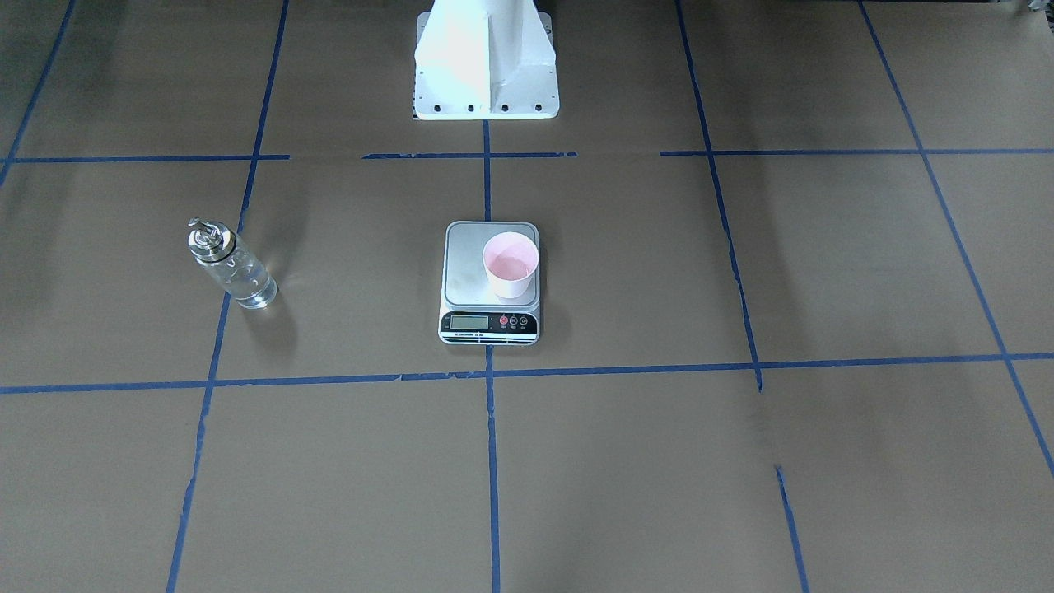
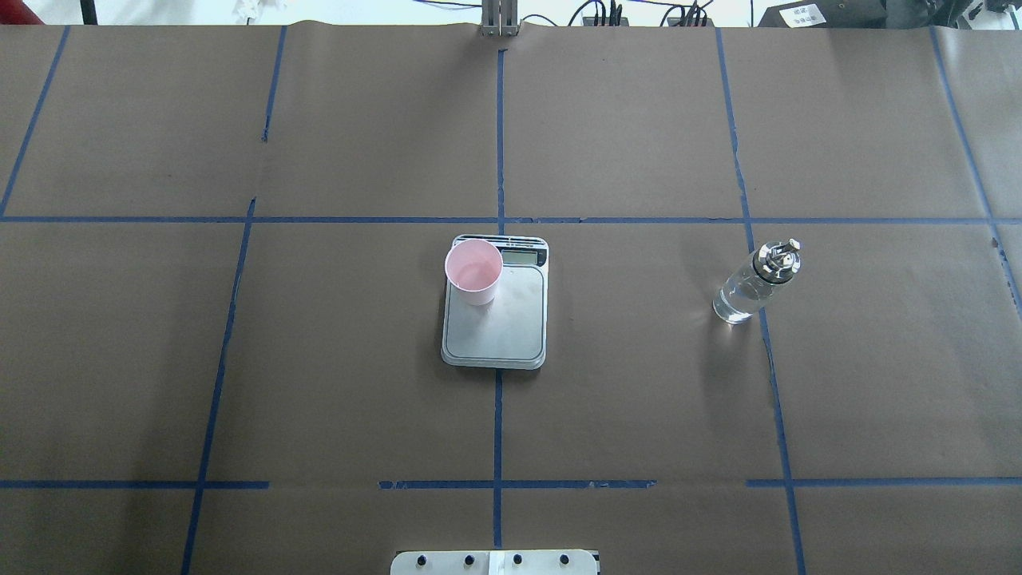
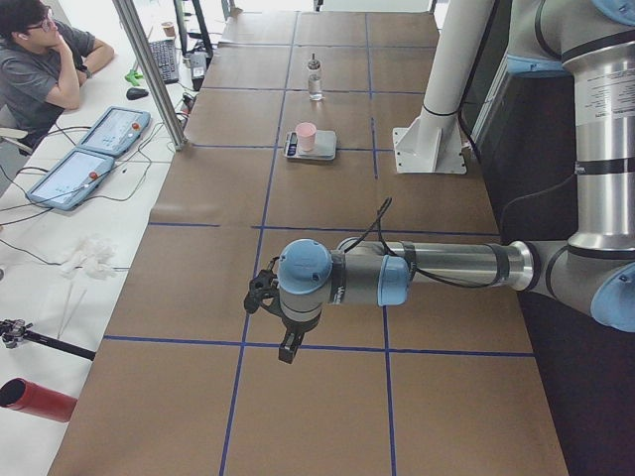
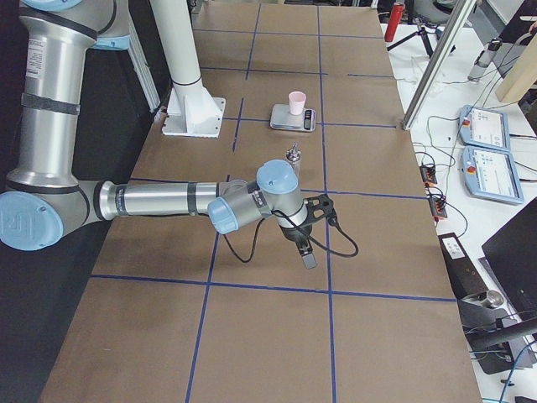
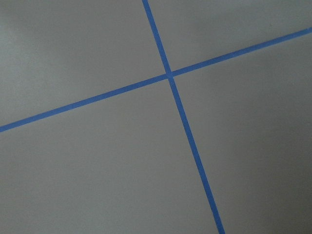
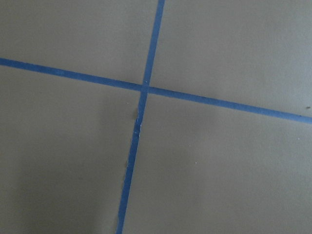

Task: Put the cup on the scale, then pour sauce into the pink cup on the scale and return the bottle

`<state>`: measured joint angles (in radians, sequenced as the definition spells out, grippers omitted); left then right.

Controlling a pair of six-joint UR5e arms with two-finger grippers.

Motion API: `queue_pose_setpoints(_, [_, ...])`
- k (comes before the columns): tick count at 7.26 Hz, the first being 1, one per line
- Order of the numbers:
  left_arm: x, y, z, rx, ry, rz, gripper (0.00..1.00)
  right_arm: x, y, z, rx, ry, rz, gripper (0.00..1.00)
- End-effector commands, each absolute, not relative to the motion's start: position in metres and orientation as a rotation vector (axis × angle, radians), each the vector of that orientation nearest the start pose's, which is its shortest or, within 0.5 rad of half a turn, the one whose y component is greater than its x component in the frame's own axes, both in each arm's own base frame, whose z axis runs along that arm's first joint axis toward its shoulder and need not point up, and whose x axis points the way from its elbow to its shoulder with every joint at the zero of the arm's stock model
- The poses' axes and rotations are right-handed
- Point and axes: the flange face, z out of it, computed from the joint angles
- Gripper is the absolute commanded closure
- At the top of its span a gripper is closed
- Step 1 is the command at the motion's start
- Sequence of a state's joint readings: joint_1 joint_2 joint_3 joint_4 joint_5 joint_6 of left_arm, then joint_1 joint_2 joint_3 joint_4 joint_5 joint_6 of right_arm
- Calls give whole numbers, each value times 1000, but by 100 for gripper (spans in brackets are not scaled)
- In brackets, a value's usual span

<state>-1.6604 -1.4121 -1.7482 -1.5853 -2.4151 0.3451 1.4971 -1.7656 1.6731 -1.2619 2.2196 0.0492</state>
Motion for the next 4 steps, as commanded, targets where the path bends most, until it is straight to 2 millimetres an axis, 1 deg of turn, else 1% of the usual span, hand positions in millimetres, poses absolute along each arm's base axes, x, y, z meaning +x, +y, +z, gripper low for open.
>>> queue_pose_setpoints(1, [-94, -421, 634, 184, 841, 178, 0, 37, -413, 709, 80, -742, -79, 0])
queue_pose_setpoints(2, [-95, -421, 632, 197, 833, 191, 0, 36, -411, 717, 66, -756, -73, 0])
queue_pose_setpoints(3, [-95, -424, 629, 202, 830, 194, 0, 39, -403, 721, 56, -754, -54, 0])
queue_pose_setpoints(4, [-96, -423, 631, 197, 832, 190, 0, 42, -410, 713, 69, -762, -49, 0])
